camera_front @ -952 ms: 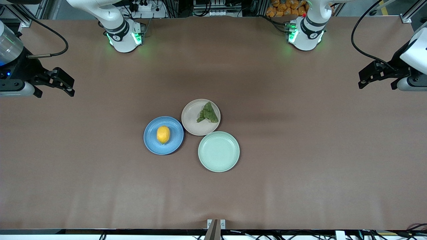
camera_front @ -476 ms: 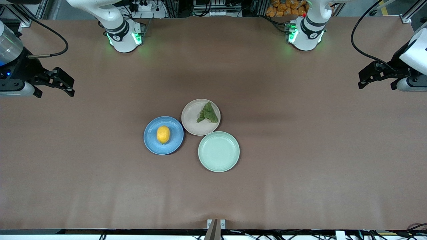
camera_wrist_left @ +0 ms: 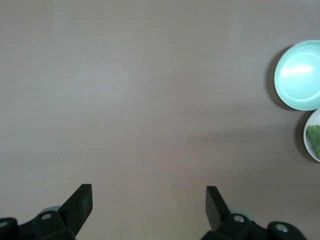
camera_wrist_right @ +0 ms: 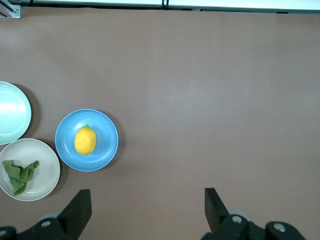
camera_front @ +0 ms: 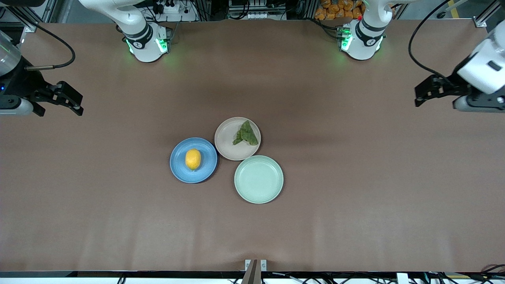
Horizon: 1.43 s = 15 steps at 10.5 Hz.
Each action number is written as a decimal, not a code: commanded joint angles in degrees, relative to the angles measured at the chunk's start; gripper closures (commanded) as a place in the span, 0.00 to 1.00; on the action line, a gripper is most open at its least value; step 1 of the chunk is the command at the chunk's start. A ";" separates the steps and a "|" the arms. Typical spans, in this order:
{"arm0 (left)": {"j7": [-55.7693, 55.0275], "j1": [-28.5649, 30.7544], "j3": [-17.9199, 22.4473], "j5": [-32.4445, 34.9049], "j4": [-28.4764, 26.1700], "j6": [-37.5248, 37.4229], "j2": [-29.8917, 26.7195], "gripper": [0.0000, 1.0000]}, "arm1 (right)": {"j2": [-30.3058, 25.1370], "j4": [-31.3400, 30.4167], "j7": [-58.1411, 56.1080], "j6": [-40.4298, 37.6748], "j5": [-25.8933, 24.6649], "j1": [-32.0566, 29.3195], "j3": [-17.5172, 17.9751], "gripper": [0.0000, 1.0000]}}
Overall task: Pick lemon and lettuce from blue and beige plates
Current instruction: 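Reach the right gripper to the lemon while the left gripper reaches the lettuce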
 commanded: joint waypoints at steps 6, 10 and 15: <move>-17.26 -17.87 -0.43 -0.84 0.20 4.99 8.73 0.00 | 0.22 -0.43 -0.51 0.71 0.24 0.05 0.81 0.00; -24.72 -24.99 -0.52 -0.93 0.20 12.55 14.79 0.00 | 7.94 -0.69 1.06 5.18 0.24 2.68 3.36 0.00; -31.76 -30.27 -0.52 -1.36 0.20 21.86 21.66 0.00 | 20.34 -0.87 7.20 12.47 3.05 7.07 4.07 0.00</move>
